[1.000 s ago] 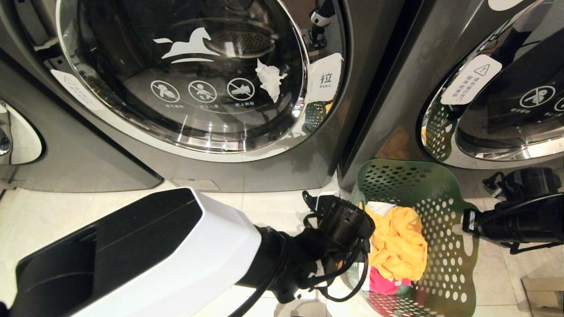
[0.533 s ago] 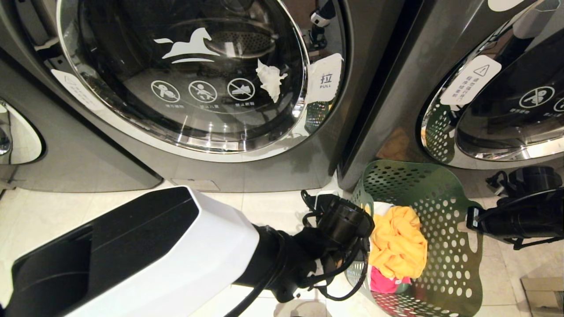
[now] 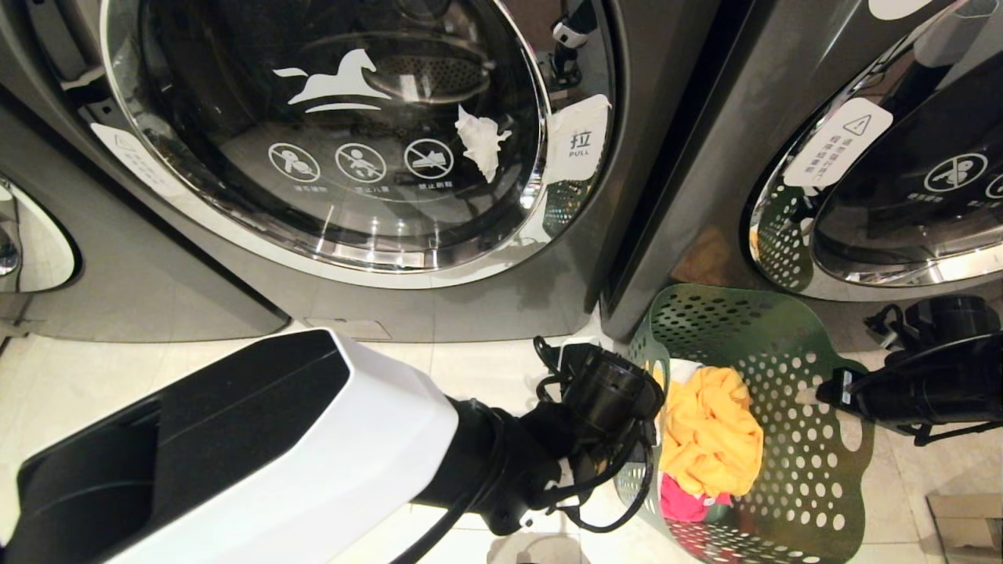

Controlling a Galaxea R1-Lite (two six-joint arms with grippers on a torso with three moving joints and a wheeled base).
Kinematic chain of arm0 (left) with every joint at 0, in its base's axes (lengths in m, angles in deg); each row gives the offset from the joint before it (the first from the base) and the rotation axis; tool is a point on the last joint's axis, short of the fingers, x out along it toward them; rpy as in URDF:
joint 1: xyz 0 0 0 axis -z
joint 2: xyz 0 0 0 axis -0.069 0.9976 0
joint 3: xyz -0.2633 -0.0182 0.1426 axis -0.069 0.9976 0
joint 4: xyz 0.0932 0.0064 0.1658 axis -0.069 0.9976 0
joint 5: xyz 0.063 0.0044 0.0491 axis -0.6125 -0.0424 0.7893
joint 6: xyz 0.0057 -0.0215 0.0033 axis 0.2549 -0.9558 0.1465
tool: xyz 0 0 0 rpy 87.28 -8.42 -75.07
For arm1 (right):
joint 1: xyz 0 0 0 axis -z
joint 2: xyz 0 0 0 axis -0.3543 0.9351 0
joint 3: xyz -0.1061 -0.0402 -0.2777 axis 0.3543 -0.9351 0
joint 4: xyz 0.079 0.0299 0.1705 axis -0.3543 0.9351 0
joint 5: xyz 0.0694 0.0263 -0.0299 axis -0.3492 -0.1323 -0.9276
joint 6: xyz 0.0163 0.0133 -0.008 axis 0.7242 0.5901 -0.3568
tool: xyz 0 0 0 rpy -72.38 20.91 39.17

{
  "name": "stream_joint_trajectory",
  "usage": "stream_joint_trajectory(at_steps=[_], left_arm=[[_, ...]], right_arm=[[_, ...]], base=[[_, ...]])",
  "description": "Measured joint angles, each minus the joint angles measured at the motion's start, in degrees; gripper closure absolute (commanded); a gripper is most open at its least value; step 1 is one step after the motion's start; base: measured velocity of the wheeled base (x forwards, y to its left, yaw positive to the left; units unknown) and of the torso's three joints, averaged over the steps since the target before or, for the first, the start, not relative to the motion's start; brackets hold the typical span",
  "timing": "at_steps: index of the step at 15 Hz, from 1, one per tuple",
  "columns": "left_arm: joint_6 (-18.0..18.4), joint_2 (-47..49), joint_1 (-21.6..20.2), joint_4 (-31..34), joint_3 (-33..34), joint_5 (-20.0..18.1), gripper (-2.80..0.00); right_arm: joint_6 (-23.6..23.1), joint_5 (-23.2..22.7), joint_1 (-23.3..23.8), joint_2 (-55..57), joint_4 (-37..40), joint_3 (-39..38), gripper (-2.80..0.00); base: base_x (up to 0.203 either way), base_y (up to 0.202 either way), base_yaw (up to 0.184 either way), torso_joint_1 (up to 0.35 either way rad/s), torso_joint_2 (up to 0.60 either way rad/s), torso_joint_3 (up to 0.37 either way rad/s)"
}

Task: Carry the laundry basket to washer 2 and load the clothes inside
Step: Pick up the clothes basket and put it beside the washing machine

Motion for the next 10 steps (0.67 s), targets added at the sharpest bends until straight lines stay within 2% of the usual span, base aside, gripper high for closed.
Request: stream_joint_trajectory(at_steps=[7, 10], left_arm=[[0.02, -0.4, -0.21, 0.0, 0.0, 0.04, -2.8], [0.01, -1.4, -1.02, 0.11, 0.02, 0.04, -2.8]], right_arm=[[-0.04, 0.03, 0.0, -7.88, 8.31, -0.98, -2.8], [0.49, 0.49, 0.0, -10.87, 9.46, -1.26, -2.8]], base=[[0.0, 0.0, 0.0, 0.0, 0.0, 0.0], [0.0, 0.0, 0.0, 0.0, 0.0, 0.0]])
